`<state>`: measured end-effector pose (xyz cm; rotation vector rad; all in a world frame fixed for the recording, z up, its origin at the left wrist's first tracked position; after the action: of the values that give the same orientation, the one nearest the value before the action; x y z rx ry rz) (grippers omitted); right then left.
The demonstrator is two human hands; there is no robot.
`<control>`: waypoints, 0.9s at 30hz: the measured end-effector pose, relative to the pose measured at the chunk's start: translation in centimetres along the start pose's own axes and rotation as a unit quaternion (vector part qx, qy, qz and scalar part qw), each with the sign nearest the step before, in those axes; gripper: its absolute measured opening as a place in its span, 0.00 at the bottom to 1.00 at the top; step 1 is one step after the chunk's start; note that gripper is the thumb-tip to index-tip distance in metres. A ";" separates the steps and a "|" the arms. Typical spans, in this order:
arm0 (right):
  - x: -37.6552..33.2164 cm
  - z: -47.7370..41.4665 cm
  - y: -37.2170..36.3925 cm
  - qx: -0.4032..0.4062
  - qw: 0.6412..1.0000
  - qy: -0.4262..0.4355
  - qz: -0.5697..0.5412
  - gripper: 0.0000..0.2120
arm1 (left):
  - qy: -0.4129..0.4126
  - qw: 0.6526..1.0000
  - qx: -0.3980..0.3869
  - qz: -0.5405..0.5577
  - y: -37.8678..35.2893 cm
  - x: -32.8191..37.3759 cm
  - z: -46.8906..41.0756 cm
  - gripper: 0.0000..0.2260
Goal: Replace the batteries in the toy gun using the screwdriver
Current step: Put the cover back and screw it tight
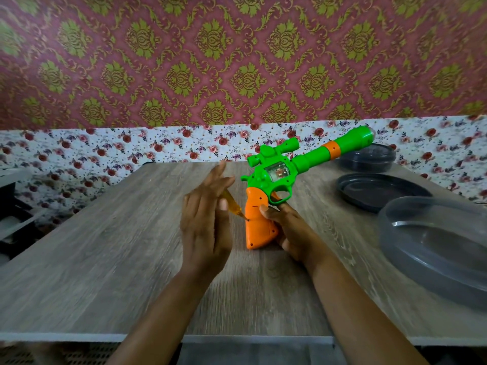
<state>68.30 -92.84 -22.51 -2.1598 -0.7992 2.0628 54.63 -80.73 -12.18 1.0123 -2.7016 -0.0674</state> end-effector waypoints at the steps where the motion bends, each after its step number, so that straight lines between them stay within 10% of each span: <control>1: 0.0 0.0 0.0 -0.004 1.000 0.005 -0.002 0.18 | 0.001 1.000 -0.004 -0.004 -0.1 -0.1 0.0 0.12; 27: 0.3 -0.2 0.1 0.000 1.000 -0.007 -0.006 0.20 | 0.009 0.999 0.035 -0.035 0.8 -0.3 -0.3 0.18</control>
<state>68.55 -92.71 -22.79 -2.1393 -0.8116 2.0744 54.43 -79.96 -11.87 1.1211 -2.6695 0.0246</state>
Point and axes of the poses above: each hand's wrist, its own z-axis away from the middle knuckle, its own y-axis out of the back of the hand, x = y × z, the point moved 9 cm from there along -z, towards the middle knuckle
